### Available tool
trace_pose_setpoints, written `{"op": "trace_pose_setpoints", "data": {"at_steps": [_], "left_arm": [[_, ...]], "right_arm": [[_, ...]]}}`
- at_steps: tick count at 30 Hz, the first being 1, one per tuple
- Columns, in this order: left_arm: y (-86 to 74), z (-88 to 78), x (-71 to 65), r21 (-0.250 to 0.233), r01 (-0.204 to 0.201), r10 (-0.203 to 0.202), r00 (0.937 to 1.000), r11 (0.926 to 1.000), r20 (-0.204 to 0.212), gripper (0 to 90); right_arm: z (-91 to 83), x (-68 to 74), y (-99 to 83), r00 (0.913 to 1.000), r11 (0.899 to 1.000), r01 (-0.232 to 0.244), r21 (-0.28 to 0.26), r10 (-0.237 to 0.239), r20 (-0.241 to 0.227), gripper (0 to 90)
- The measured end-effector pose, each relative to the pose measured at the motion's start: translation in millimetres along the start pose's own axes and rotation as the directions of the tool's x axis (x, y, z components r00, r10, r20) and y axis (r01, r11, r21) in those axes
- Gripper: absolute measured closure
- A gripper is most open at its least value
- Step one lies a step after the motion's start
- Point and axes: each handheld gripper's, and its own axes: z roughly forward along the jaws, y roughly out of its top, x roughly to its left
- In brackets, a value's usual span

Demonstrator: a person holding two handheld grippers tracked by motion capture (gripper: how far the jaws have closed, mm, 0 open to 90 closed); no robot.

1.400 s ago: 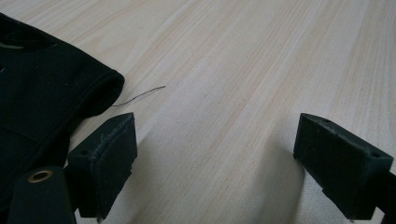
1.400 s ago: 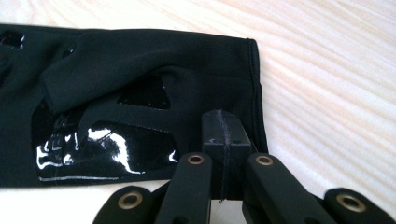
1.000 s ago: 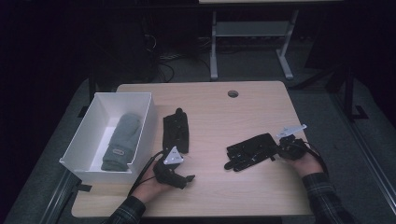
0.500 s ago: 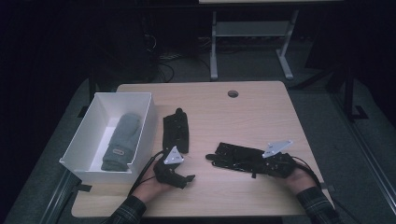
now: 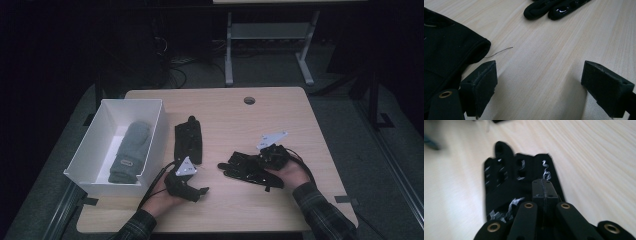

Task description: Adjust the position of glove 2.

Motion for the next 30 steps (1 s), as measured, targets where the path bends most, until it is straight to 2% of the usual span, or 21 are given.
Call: {"op": "trace_pose_setpoints", "data": {"at_steps": [3, 8, 12, 14, 18, 22, 25, 27, 30], "left_arm": [[0.0, -0.1, 0.1, 0.002, -0.002, 0.002, 1.0, 1.0, 0.0, 12.7], [0.1, 0.3, 0.0, -0.001, 0.0, 0.0, 1.0, 1.0, 0.0, 12.7], [0.2, 0.4, 0.1, -0.001, -0.001, 0.001, 1.0, 1.0, 0.001, 12.7], [0.3, 0.4, 0.2, -0.001, -0.003, 0.003, 1.0, 1.0, 0.001, 12.7], [0.3, 0.4, 0.2, -0.001, -0.003, 0.003, 1.0, 1.0, 0.002, 12.7], [0.3, 0.4, 0.3, -0.001, -0.004, 0.004, 1.0, 1.0, 0.001, 12.7], [0.3, 0.4, 0.3, -0.001, -0.005, 0.005, 1.0, 1.0, 0.001, 12.7], [0.3, 0.4, 0.3, -0.001, -0.005, 0.005, 1.0, 1.0, 0.001, 12.7], [0.3, 0.4, 0.2, -0.001, -0.004, 0.004, 1.0, 1.0, 0.001, 12.7]], "right_arm": [[13.3, -7.3, 5.2, 0.9999, 1.0, -0.003, 0.021, 0.003, 0.013, 90.0], [26.5, -14.4, 1.8, 0.9997, 0.998, -0.018, 0.065, 0.017, 0.018, 90.0], [24.0, -18.9, -0.7, 0.9973, 0.997, -0.025, 0.071, 0.02, 0.07, 90.0], [20.2, -25.0, -4.5, 0.9944, 0.996, -0.041, 0.075, 0.033, 0.1, 90.0], [7.9, -43.0, -16.3, 0.9829, 0.992, -0.092, 0.087, 0.076, 0.168, 90.0], [-6.5, -59.5, -31.2, 0.9707, 0.986, -0.142, 0.089, 0.121, 0.208, 90.0], [-17.2, -65.8, -41.3, 0.9583, 0.981, -0.167, 0.097, 0.138, 0.25, 90.0], [-27.2, -69.1, -49.5, 0.9513, 0.977, -0.192, 0.088, 0.163, 0.262, 90.0], [-41.3, -67.6, -56.6, 0.9533, 0.981, -0.188, 0.054, 0.169, 0.25, 90.0]]}}
